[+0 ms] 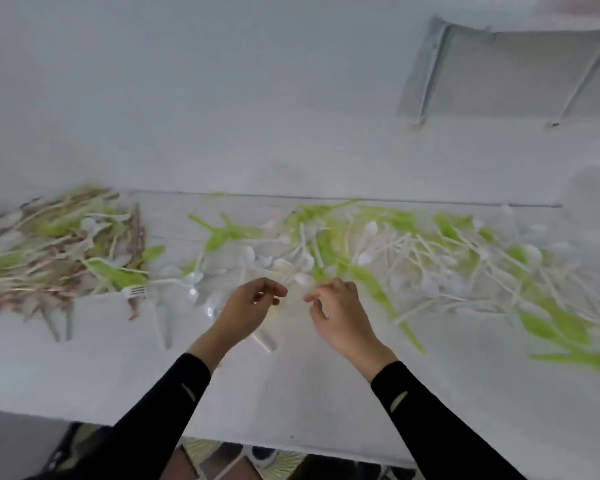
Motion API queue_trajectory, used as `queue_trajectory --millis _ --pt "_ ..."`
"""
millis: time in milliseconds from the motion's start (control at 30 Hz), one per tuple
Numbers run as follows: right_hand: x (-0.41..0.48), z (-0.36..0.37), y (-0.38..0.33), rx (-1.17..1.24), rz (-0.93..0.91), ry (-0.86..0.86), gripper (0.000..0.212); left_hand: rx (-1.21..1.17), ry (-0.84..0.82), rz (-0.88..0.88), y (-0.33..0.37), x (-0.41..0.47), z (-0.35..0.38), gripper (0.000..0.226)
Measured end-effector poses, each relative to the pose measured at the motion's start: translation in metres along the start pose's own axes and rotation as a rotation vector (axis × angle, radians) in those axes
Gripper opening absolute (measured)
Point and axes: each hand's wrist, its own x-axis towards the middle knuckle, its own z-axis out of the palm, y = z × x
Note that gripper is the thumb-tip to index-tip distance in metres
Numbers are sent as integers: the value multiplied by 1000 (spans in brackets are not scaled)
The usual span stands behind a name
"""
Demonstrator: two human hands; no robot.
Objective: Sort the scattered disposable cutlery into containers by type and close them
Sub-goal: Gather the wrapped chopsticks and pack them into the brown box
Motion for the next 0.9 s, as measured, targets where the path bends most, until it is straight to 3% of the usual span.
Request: queue_trajectory --millis 267,467,733,900 --pt "52 110 -120 59 -256 -328 23 -20 323 -189 -76 -56 -147 36" --pt "106 187 -189 60 -327 -409 24 -10 425 -280 -126 -58 -242 35" --pt "184 278 -269 19 -271 -517 22 61 348 -320 -167 -23 -364 30" --pt "217 325 -274 -108 -84 -397 30 120 204 -292 -197 6 -414 30"
